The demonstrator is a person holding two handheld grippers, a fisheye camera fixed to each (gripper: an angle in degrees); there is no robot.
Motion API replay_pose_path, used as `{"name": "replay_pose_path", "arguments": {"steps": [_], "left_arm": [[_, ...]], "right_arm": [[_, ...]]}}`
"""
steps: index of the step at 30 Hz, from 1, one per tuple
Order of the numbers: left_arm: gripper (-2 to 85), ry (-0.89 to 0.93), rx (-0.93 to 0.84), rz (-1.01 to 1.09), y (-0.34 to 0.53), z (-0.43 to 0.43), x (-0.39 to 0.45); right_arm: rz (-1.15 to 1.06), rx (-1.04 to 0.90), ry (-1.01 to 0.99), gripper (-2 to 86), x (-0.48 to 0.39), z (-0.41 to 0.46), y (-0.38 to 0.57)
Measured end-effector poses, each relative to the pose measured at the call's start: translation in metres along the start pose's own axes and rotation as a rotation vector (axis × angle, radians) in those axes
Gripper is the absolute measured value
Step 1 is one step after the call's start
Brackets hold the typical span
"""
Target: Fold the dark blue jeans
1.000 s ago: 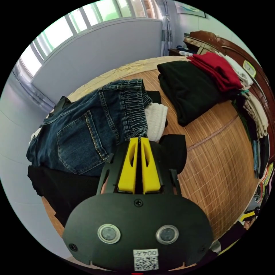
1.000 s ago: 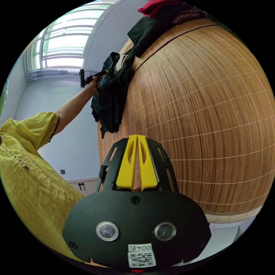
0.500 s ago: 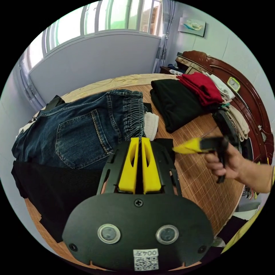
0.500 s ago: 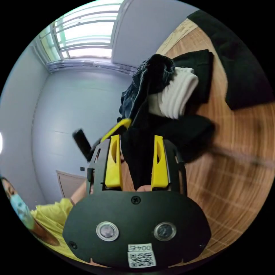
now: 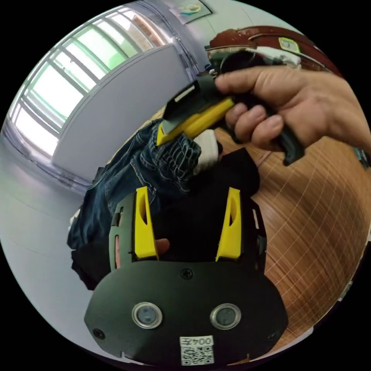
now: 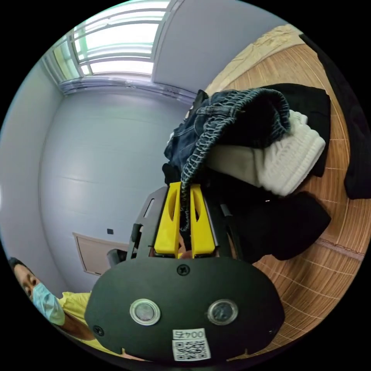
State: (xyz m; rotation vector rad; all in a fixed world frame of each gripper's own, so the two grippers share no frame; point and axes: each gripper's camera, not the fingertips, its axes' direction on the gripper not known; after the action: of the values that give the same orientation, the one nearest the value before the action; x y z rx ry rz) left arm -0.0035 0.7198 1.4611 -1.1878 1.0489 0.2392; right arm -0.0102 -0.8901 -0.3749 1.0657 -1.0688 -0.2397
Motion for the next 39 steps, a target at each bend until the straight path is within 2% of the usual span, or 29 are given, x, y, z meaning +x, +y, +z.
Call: {"name": "replay_pose_path", "arguments": {"steps": [1,3,7,11,14,19,23,25,29,31,34,36,39], "left_arm": [[23.8,-0.032,-0.008,-0.016,0.000,-0.003,0.000],[17.8,-0.175,-0.003,-0.103,0.004,-0.027,-0.010],[9.1,-0.267,0.066,-0.107,0.031,-0.085,-0.011],[5.3,-0.132,0.066,-0.141,0.079,-0.154,-0.040],[3.1,-0.028,0.035,-0.153,0.117,-0.202,-0.065],[0.5,0.024,0.114,-0.143,0.163,-0.313,-0.085],[0.1,0.036,0.167,-0.049,0.169,-0.411,-0.081],[0.0,0.073,0.168,-0.014,0.169,-0.445,-0.080],[0.0,0.260,0.227,-0.041,0.176,-0.514,-0.087],[0.0,0.285,0.239,-0.042,0.180,-0.535,-0.087],[0.0,0.354,0.273,-0.076,0.195,-0.550,-0.089],[-0.1,0.442,0.315,-0.096,0.211,-0.555,-0.087],[-0.1,0.475,0.368,-0.074,0.236,-0.568,-0.078]], "right_arm": [[-0.011,-0.002,-0.015,5.1,-0.008,0.004,0.004],[-0.081,-0.033,-0.053,5.0,-0.045,0.022,0.022],[-0.183,-0.007,-0.022,5.3,-0.099,0.040,0.054],[-0.274,0.080,0.025,4.4,-0.138,0.037,0.107],[-0.305,0.135,-0.063,6.4,-0.155,0.029,0.167],[-0.242,0.106,0.028,16.2,-0.183,0.042,0.270],[-0.224,0.119,0.150,21.4,-0.223,0.065,0.330],[-0.270,0.123,0.182,22.3,-0.251,0.079,0.342],[-0.456,0.098,0.248,25.5,-0.330,0.123,0.369],[-0.513,0.103,0.291,26.7,-0.359,0.141,0.383],[-0.554,0.140,0.389,27.3,-0.393,0.164,0.405],[-0.565,0.180,0.549,27.2,-0.408,0.179,0.417],[-0.525,0.234,0.736,25.4,-0.415,0.192,0.422]]}}
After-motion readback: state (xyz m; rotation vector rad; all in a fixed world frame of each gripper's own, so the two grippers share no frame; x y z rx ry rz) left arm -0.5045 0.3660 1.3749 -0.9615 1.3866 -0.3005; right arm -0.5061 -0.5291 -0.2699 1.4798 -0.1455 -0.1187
